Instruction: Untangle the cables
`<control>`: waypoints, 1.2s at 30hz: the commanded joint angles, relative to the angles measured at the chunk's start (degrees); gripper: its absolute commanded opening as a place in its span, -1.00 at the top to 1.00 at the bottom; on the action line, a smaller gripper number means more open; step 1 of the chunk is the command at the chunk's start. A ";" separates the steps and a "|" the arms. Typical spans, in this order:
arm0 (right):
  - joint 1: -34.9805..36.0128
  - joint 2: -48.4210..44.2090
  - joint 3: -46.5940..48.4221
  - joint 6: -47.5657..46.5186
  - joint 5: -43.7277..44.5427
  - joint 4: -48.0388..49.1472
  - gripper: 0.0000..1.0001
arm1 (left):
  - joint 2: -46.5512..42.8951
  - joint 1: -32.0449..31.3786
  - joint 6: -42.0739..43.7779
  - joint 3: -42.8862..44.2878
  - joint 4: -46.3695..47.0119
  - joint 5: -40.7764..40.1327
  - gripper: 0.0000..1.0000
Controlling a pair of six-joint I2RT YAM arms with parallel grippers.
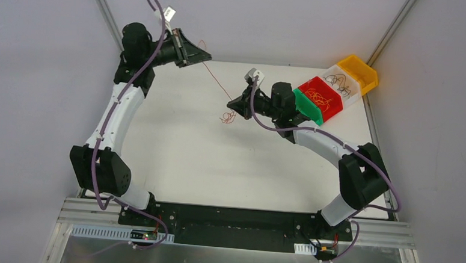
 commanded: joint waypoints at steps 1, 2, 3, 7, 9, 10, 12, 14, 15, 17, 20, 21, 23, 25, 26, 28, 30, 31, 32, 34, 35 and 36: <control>-0.61 -7.72 3.58 6.53 1.71 3.31 1.00 | 0.01 7.51 2.29 1.79 -5.18 -8.42 1.00; -0.60 -8.52 5.61 8.88 2.28 3.06 1.00 | 0.13 7.82 3.80 1.00 -6.32 -9.28 1.00; -0.59 -8.63 7.85 11.11 2.89 2.76 1.00 | 0.24 7.70 4.17 -0.26 -7.69 -9.29 1.00; -0.70 -5.79 18.51 22.79 5.75 2.91 1.00 | 1.74 3.07 3.79 -3.60 -8.11 -7.24 1.00; -0.68 -3.92 22.64 27.57 7.52 3.43 1.00 | 2.21 0.24 4.59 -4.42 -8.34 -7.71 1.00; -0.70 -3.15 24.45 29.49 8.46 3.45 1.00 | 2.45 -1.01 5.21 -4.55 -8.63 -8.10 1.00; -0.70 -1.73 27.81 32.00 10.13 3.53 1.00 | 2.89 -3.26 6.62 -4.58 -9.26 -8.43 1.00; -0.69 -0.40 30.57 33.55 11.65 3.41 1.00 | 3.22 -5.03 7.87 -4.45 -9.69 -8.73 1.00; -0.70 0.09 31.67 33.95 12.34 3.32 1.00 | 3.34 -6.08 8.53 -4.06 -9.73 -8.36 1.00; -0.70 0.71 32.21 33.84 12.39 3.28 1.00 | 3.07 -7.55 10.13 -3.62 -9.66 -8.20 1.00; -0.81 0.37 31.33 32.77 12.38 2.29 1.00 | 2.05 -7.99 11.29 -3.58 -9.77 -7.87 1.00; -0.98 -0.10 30.79 32.35 12.45 1.97 1.00 | 1.67 -7.68 11.53 -3.79 -10.00 -7.70 0.94; -1.54 -1.53 29.49 31.49 12.41 0.91 1.00 | 0.57 -6.44 11.86 -4.65 -10.22 -7.26 0.53; -2.60 -3.03 27.89 30.07 12.03 -0.30 1.00 | -0.39 -4.40 11.75 -6.03 -10.37 -7.45 0.11; -3.04 -3.94 27.14 29.31 11.79 -1.07 1.00 | -0.79 -3.15 11.64 -6.71 -10.58 -7.50 -0.05; -4.37 -5.79 25.39 27.92 11.60 -2.63 1.00 | -1.18 -0.38 11.34 -7.75 -10.92 -7.34 -0.34; -6.09 -7.42 23.76 27.49 11.37 -4.47 1.00 | -1.25 2.61 11.01 -8.24 -10.98 -7.01 -0.66; -6.86 -8.29 23.01 27.45 11.35 -5.50 1.00 | -1.20 3.91 11.15 -8.23 -11.01 -6.71 -0.81; -7.80 -8.98 22.26 27.34 11.24 -6.50 1.00 | -1.04 5.04 12.14 -8.02 -10.99 -6.18 -0.97; -9.84 -10.50 20.73 26.97 10.85 -8.52 1.00 | -0.58 6.90 15.20 -6.81 -11.90 -5.71 -0.98; -10.85 -11.14 19.90 26.98 10.64 -9.43 1.00 | -0.19 7.81 16.59 -6.07 -12.68 -5.84 -0.98; -12.09 -11.88 18.99 26.74 10.15 -10.59 1.00 | 0.27 8.90 17.27 -5.10 -13.28 -6.08 -0.98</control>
